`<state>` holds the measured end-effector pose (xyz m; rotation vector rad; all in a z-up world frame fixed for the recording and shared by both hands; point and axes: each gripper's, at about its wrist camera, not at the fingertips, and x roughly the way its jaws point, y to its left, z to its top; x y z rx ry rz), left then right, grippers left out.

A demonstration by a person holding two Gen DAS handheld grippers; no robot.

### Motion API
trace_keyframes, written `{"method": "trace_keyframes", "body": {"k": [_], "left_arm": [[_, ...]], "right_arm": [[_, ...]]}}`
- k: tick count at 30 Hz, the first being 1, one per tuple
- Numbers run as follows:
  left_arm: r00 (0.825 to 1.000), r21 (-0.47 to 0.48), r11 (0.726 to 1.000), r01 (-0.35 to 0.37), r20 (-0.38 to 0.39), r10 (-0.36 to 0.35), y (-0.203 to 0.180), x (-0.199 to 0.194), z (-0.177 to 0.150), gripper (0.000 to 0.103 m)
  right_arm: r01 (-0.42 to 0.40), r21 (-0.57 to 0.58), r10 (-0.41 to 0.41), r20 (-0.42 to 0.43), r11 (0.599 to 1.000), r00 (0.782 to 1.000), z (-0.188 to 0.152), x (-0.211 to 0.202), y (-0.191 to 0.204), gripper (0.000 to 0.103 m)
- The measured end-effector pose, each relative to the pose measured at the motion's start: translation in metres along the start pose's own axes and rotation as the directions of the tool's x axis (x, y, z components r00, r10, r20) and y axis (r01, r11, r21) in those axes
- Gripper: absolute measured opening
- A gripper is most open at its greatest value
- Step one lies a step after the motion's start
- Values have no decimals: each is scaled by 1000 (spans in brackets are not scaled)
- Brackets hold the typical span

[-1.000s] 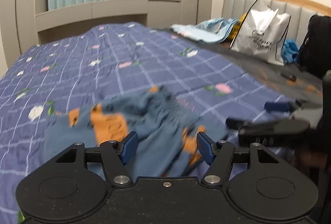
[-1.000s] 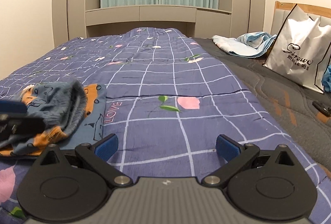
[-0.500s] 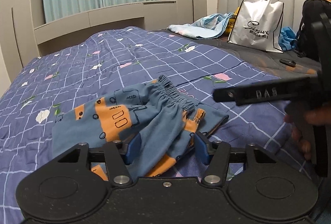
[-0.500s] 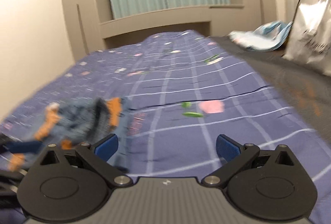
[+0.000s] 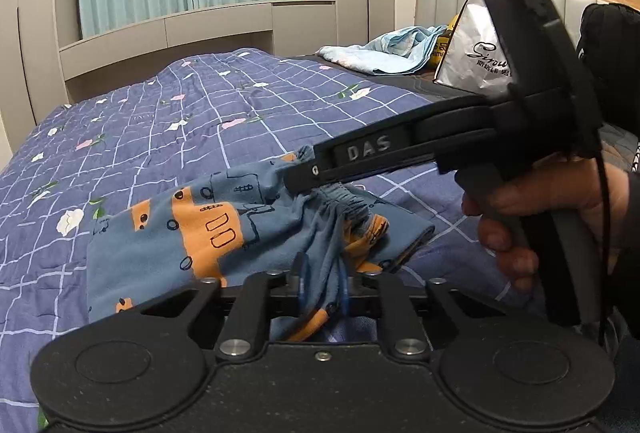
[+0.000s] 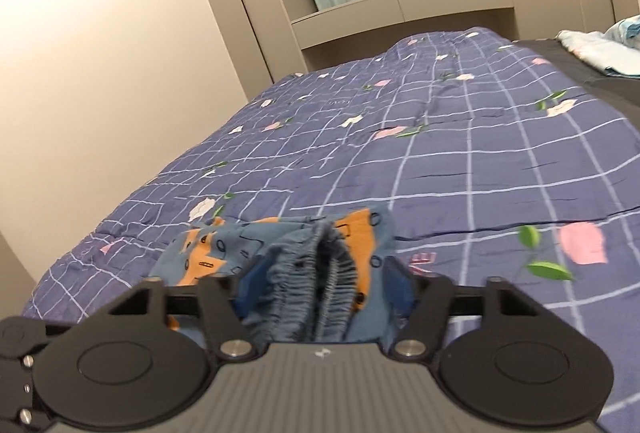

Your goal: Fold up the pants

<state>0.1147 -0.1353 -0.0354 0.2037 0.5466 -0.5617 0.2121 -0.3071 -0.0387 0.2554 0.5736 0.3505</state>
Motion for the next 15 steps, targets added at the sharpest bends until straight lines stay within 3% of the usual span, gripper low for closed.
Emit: {"method": "trace_keyframes", "body": {"k": [5,9,15], "left_arm": [[1000,-32,999,11,15,-11,5,-4,4,6],[999,-34,999,21,33,-20,2,-10,10,5],[998,-16,999,50,48,-49,-6,-13,14,5]], "right_arm": [[5,47,-5,7,999,1000,-2,0,-4,22],[6,32,-7,34,999,999,-2,-13,-2,12],[30,56,-34,79,998,996,5,-33,-2,12]]}}
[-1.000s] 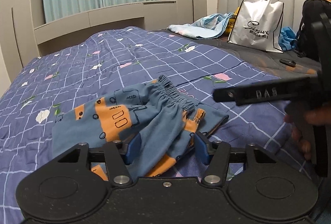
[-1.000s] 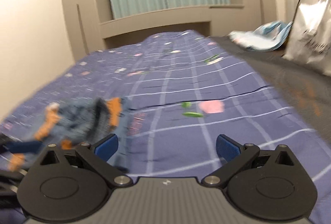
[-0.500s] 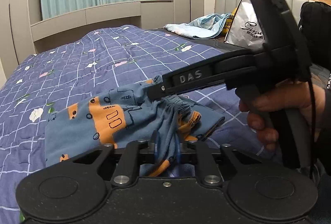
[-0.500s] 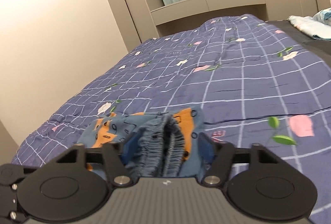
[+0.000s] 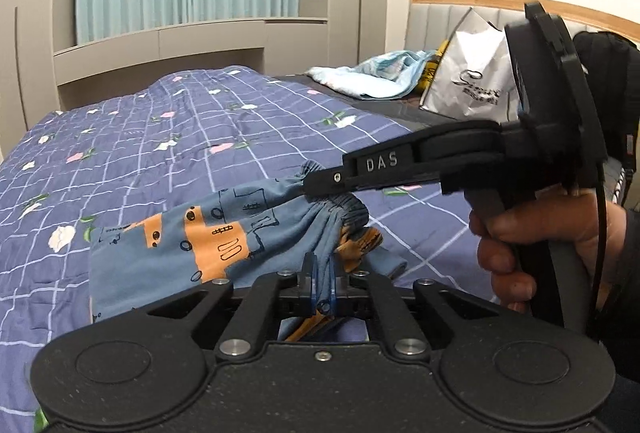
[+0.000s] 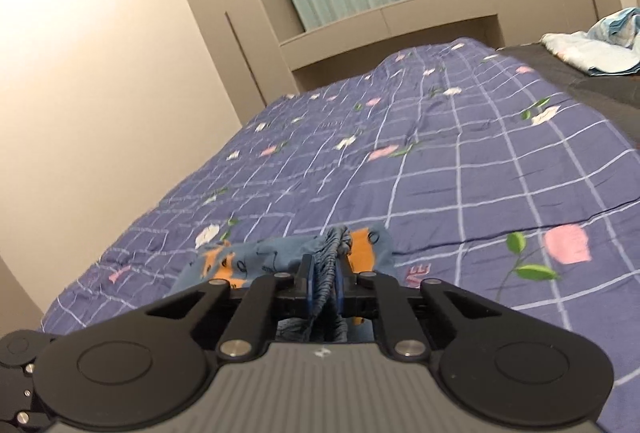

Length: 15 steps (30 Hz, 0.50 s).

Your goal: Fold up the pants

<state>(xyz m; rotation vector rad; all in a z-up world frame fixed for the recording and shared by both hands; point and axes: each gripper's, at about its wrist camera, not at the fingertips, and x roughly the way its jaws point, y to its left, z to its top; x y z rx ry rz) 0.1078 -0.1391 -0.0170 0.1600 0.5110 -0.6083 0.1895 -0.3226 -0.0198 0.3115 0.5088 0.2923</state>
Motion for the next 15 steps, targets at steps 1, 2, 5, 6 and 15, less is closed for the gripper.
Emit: {"method": "trace_keyframes", "body": {"k": [1,2,5,6,15], "left_arm": [[1000,1,1000,0,-14,0,-1,3,-2,5],[1000,-9,1000,3,-28,-3,0,6,-4,6],[999,-81,996,28,-39,-32,8,8,-9,13],[999,-110,993,36,-31,-40,12,5,-9,20],[996,-272,960,-70,38,84,56,-28,-8,70]], "right_arm": [[12,2,-12,-4,1000,1000,0,0,-2,12],[23,3,-23,-12,1000,1000,-2,0,-4,12],[55,0,-55,-42,999,998,-8,5,-8,12],[60,-2,-60,-49,998,997,-11,6,-8,13],[143,-67,-144,-8,988,990,-24,-2,6,67]]}}
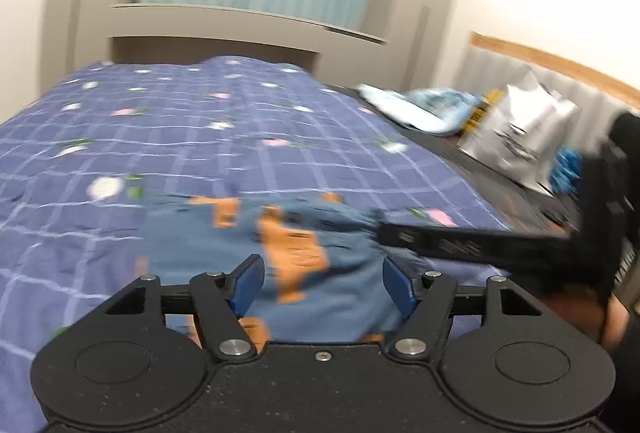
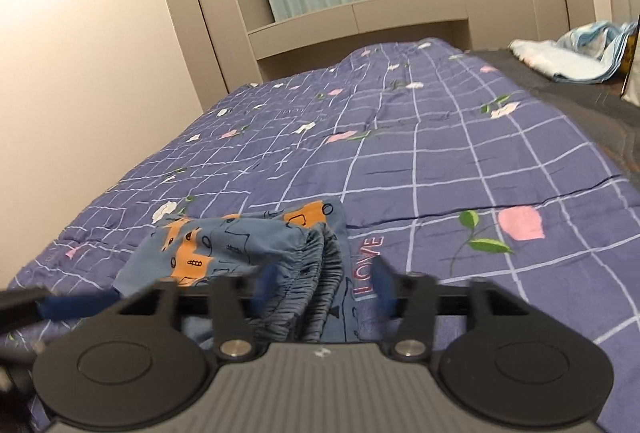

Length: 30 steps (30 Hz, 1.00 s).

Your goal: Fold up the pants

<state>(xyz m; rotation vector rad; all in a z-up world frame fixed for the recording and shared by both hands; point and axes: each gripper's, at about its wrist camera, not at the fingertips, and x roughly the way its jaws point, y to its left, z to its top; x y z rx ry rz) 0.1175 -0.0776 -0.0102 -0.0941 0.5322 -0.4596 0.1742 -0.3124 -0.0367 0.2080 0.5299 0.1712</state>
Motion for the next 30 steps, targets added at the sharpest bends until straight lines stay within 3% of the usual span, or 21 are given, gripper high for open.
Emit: {"method": "trace_keyframes", "body": {"k": [2,5,11,13,19,24,30], "left_arm": [[998,-30,998,-58,-5,58,11,-2,0,78],[989,-94,985,-144,-48,140,34,-1,-4,82],[969,-162,963,-214,-159,189,64,3,-24,95],[966,-179,959,-219,-176,188,71,1,-34,100],[969,-153,964,-216,-153,192,75,-9,-35,102],[975,-200,956,-213,-100,197,83,-2,-12,102],[976,-133,967,-216,-70,209,84,37,23,102]], "right_arm": [[22,-20,-21,9,1000,1000,-3,-3,5,78],[35,-48,-34,20,998,999,-8,-7,12,87],[114,-118,-113,20,986,993,-23,-15,19,102],[155,-138,-153,23,978,988,-32,-18,17,103],[147,-127,-142,44,981,989,-37,-27,15,103],[133,-190,-118,86,973,989,-16,-20,23,103],[146,-243,-121,112,959,986,13,11,28,103]]}}
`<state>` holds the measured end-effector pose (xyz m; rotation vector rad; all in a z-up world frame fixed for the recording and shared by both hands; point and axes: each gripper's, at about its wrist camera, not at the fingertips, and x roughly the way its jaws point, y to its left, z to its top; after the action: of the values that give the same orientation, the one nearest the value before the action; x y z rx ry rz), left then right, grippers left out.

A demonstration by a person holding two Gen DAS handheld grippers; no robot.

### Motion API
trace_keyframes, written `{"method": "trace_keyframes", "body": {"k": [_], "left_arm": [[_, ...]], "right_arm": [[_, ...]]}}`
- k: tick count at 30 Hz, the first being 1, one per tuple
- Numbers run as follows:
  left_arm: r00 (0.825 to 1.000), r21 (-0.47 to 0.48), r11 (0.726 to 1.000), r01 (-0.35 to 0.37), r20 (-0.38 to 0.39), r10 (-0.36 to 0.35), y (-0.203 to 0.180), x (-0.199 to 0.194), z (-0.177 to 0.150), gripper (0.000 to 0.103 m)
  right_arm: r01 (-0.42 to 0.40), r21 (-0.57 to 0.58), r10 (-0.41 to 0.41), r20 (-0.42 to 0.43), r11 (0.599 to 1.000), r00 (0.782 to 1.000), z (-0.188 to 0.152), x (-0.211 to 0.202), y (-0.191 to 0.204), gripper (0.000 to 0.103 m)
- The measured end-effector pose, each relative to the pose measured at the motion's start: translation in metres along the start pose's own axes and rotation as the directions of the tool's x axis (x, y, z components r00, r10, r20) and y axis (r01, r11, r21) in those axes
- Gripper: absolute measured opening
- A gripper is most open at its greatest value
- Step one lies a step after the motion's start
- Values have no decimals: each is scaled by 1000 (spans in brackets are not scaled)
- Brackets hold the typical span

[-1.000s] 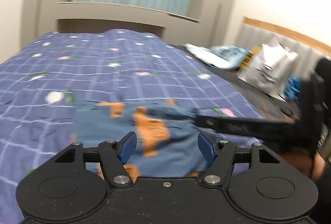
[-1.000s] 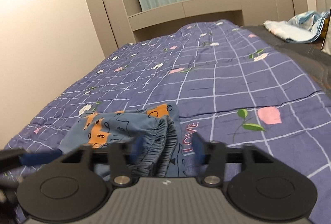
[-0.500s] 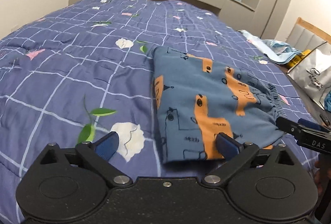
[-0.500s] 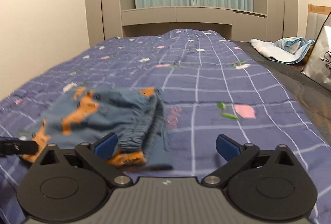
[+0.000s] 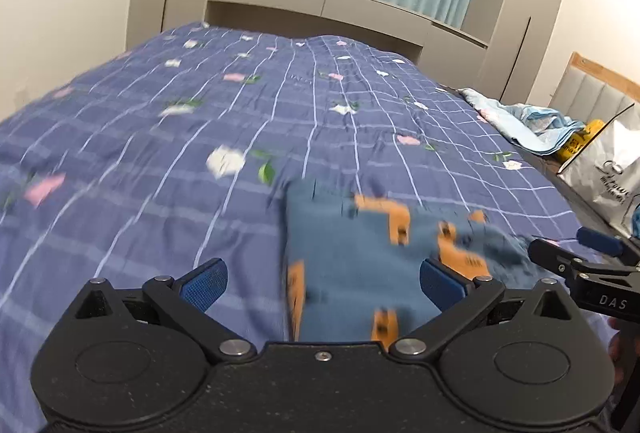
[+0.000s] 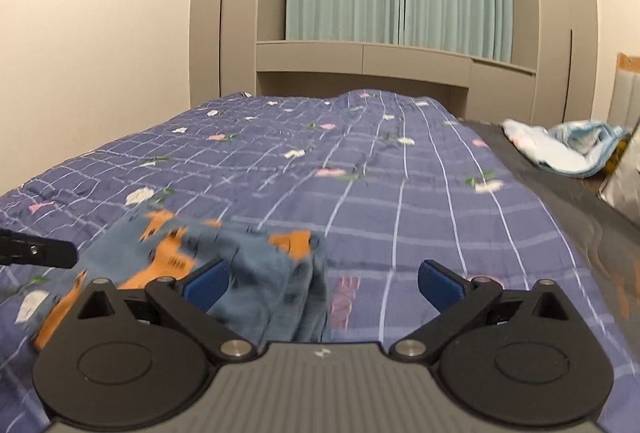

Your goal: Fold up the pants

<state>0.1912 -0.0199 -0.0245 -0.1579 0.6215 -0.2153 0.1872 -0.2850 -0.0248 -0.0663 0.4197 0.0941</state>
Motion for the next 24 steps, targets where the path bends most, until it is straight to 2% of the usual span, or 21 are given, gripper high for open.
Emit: {"method": "trace_keyframes", "body": {"k": [3,6,8,10,16,20,24], "left_arm": [[1000,5,1000,-22,-17,22,0,26,12,102],[994,-4,997,-74,-84,74,7,53,14,102],[992,-34,997,-66,-113,62,14,63,11,103],[993,-71,996,-47,-109,39,20,66,5,103],[995,-91,994,-55,-88,47,21,57,-1,102],[995,-107,993,-58,-83,49,18,35,-5,102],[996,-89,995,-38,-80,30,10,9,-16,102]], "right_arm": [[38,-4,-38,-8,999,999,4,18,-4,103],[76,-14,-77,-71,997,994,0,40,-7,103],[71,3,-70,-105,997,992,-5,50,-11,103],[64,19,-61,-118,998,991,-12,54,-14,103],[33,68,-25,-111,997,993,-17,52,-24,103],[-16,108,18,-15,994,1000,-15,19,-25,103],[-68,125,72,-25,990,997,-23,-7,-12,103]]}}
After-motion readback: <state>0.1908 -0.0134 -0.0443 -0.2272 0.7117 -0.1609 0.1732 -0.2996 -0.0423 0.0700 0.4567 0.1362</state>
